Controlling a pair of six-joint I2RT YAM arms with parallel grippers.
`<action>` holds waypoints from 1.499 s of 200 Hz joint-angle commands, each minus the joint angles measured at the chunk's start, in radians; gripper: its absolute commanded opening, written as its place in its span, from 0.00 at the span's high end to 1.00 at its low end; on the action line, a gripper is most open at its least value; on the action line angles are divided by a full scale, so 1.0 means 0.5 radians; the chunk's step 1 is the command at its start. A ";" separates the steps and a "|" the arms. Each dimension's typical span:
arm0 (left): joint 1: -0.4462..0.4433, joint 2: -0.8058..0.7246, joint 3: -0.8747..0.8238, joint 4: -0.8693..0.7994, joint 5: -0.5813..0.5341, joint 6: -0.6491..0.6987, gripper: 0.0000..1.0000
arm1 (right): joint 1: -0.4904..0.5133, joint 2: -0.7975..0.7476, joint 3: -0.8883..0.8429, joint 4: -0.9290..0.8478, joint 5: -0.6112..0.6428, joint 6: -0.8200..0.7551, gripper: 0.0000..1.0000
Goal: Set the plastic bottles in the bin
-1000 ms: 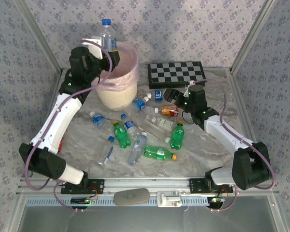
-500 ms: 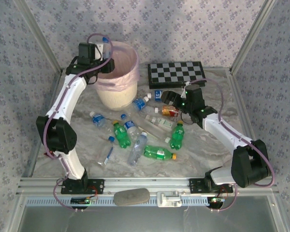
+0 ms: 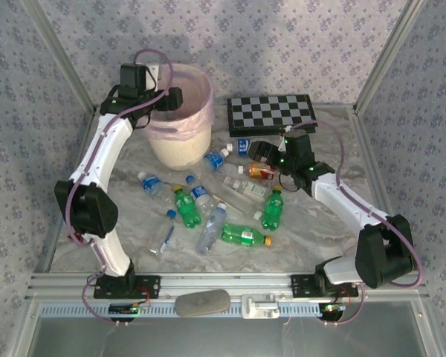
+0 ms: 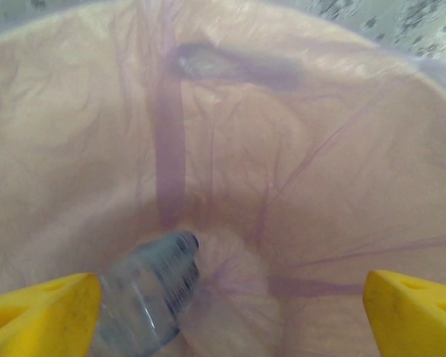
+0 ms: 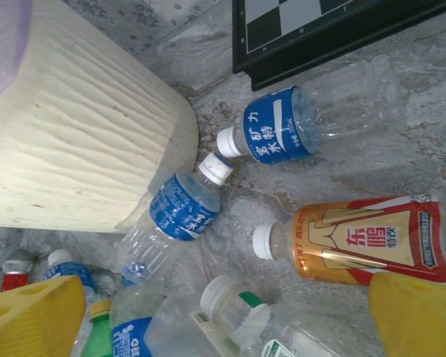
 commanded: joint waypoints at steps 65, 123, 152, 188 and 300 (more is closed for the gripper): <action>-0.504 -0.925 -0.950 0.953 -0.056 0.196 0.00 | 0.032 0.032 0.085 -0.524 0.303 -0.118 0.01; -0.847 -1.059 -1.536 1.427 0.058 -0.051 0.00 | 0.040 -0.220 -0.270 -0.601 0.372 0.087 0.01; -1.063 -0.969 -1.690 1.553 -0.061 -0.148 0.00 | 0.050 -0.340 -0.453 -0.614 0.361 0.207 0.03; -1.175 -0.811 -1.757 1.581 -0.148 -0.294 0.00 | 0.056 -0.387 -0.618 -0.505 0.243 0.283 0.11; -1.170 -0.675 -1.823 1.461 -0.327 -0.487 0.00 | 0.068 -0.095 -0.714 -0.261 0.167 0.369 0.25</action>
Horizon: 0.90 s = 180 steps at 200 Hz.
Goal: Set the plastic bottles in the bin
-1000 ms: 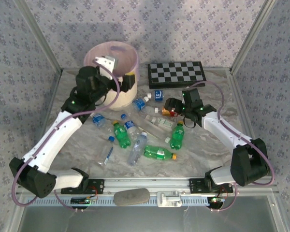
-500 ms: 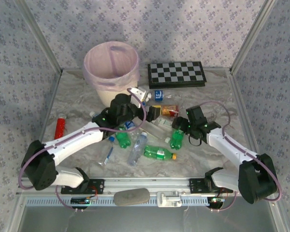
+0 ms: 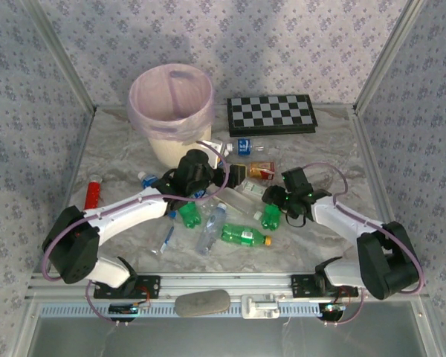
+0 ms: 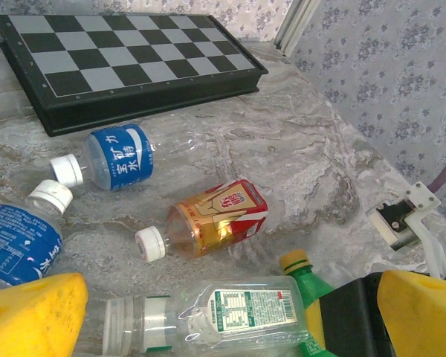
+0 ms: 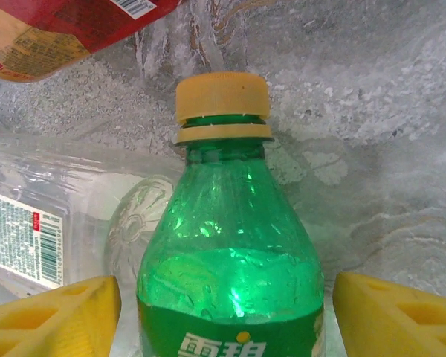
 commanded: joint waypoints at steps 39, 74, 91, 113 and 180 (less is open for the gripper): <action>0.011 -0.004 0.009 -0.056 -0.093 -0.017 0.00 | 0.013 0.141 -0.040 0.081 -0.003 0.056 0.31; 0.015 -0.017 0.000 -0.053 -0.120 -0.017 0.00 | 0.011 0.133 -0.041 0.079 0.008 0.051 0.39; 0.019 -0.017 -0.006 -0.050 -0.120 -0.020 0.00 | 0.013 0.093 -0.038 0.055 0.024 0.046 0.42; 0.024 -0.024 -0.008 -0.042 -0.104 -0.032 0.00 | 0.004 -0.010 0.005 -0.018 0.067 0.009 0.44; 0.134 -0.028 -0.049 0.157 0.280 -0.189 0.00 | -0.101 -0.209 0.458 -0.083 -0.025 -0.249 0.46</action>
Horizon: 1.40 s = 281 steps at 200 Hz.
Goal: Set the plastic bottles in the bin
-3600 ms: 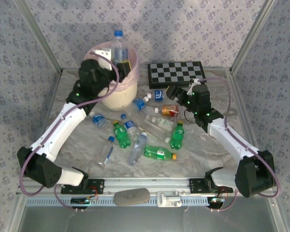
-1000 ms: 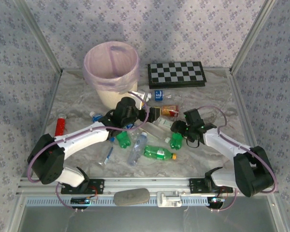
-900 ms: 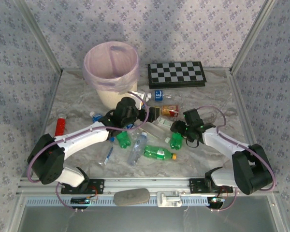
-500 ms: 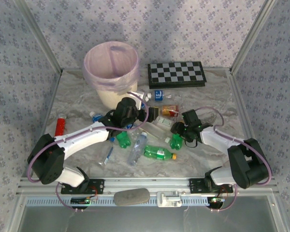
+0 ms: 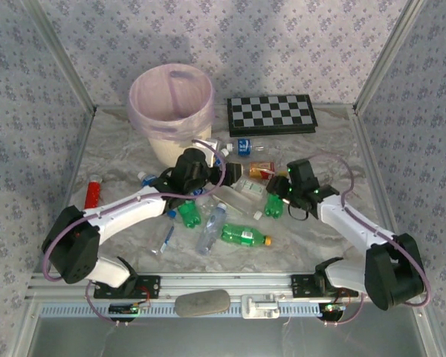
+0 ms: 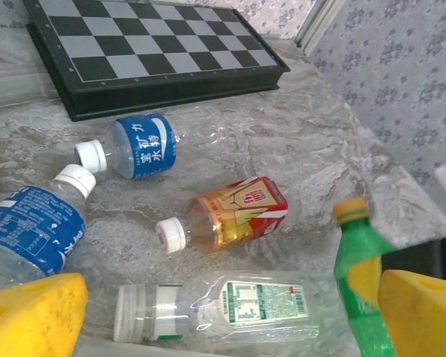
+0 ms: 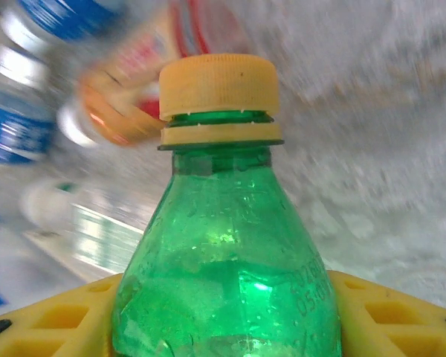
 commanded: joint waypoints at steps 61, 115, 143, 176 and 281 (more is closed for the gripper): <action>0.037 -0.020 0.001 0.285 0.502 -0.076 0.00 | -0.007 0.101 0.552 0.333 -0.199 -0.167 0.47; 0.038 0.058 0.080 0.315 0.679 -0.087 0.00 | 0.114 0.169 0.567 0.628 -0.331 -0.146 0.49; 0.037 0.114 0.093 0.373 0.723 -0.119 0.00 | 0.200 0.205 0.569 0.693 -0.393 -0.168 0.49; 0.038 0.160 0.130 0.390 0.746 -0.128 0.04 | 0.281 0.233 0.552 0.794 -0.443 -0.180 0.49; 0.045 0.169 0.123 0.423 0.777 -0.171 0.49 | 0.358 0.239 0.523 0.871 -0.398 -0.246 0.47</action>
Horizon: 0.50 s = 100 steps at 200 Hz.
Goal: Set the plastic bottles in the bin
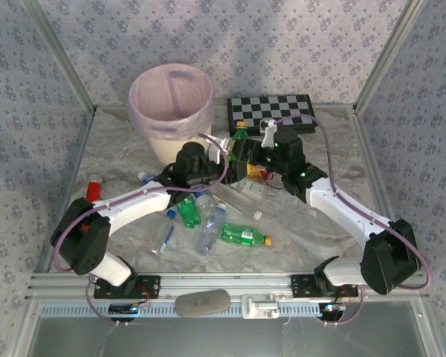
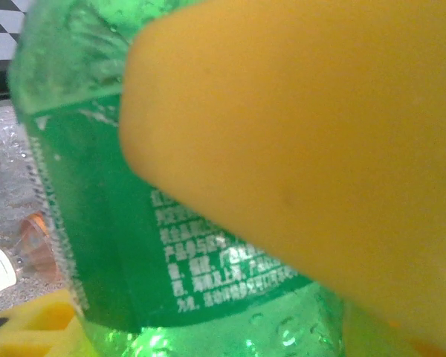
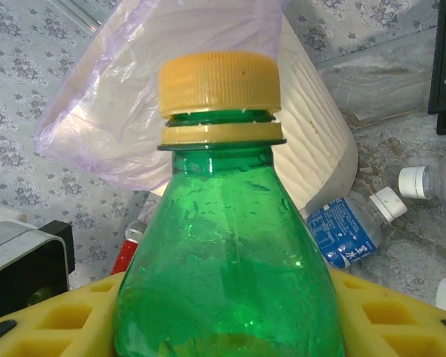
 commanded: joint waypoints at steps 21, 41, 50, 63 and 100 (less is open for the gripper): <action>0.017 -0.010 0.043 0.051 -0.023 0.027 0.53 | 0.026 -0.004 0.005 0.054 -0.009 -0.015 0.40; 0.041 -0.034 0.029 0.053 -0.060 0.021 0.56 | 0.024 -0.019 0.006 0.048 0.022 -0.016 0.31; 0.055 -0.039 0.022 0.042 -0.078 0.020 0.56 | 0.019 -0.027 0.005 0.043 0.038 -0.022 0.28; 0.079 -0.048 0.022 0.003 -0.105 0.018 0.56 | 0.000 -0.050 0.002 0.034 0.055 -0.017 0.25; 0.209 -0.122 -0.026 -0.095 -0.185 -0.007 0.56 | -0.114 -0.136 -0.064 0.013 0.109 0.054 0.25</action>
